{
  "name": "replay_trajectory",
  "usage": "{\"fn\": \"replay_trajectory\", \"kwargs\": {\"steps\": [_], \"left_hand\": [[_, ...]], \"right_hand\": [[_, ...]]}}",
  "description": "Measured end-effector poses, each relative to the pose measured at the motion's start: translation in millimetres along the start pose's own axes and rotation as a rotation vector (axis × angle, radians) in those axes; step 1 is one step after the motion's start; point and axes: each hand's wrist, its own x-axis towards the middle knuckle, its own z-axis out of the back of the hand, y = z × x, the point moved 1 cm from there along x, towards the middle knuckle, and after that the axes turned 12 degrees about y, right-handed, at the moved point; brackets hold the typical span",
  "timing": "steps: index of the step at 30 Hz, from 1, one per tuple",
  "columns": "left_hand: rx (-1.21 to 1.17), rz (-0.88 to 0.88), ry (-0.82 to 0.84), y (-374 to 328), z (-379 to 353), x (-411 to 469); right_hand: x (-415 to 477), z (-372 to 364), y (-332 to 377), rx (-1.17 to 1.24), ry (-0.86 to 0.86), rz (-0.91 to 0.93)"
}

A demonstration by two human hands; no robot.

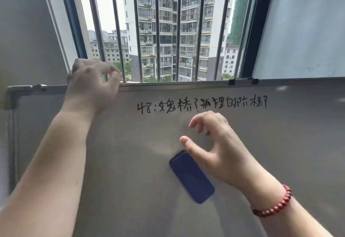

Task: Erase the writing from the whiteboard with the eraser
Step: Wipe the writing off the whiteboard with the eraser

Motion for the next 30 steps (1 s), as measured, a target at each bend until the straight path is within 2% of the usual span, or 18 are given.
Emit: {"fn": "replay_trajectory", "kwargs": {"steps": [5, 9, 12, 15, 17, 19, 23, 27, 30], "left_hand": [[0.287, 0.018, -0.037, 2, -15, 4], [0.357, 0.069, -0.078, 4, -20, 4], [0.391, 0.057, -0.136, 5, -22, 3], [0.412, 0.013, -0.188, 5, -25, 4], [0.402, 0.010, -0.214, 5, -25, 4], [0.408, 0.004, -0.228, 6, -26, 5], [0.414, 0.008, -0.237, 6, -26, 5], [0.408, 0.001, -0.253, 1, -26, 4], [0.415, -0.007, -0.251, -1, -26, 3]], "right_hand": [[-10, -41, -2, -0.197, 0.095, 0.009], [-23, -62, -11, -0.426, 0.001, -0.033], [-34, -73, -15, -0.399, -0.083, -0.092], [-37, -69, -19, -0.329, -0.173, 0.006], [-31, -53, -24, -0.216, -0.302, 0.016], [-24, -27, -37, -0.137, -0.504, -0.060], [-11, 27, -76, -0.174, -0.828, -0.335], [-1, 56, -107, -0.123, -0.880, -0.517], [4, 61, -116, -0.137, -0.896, -0.563]]}}
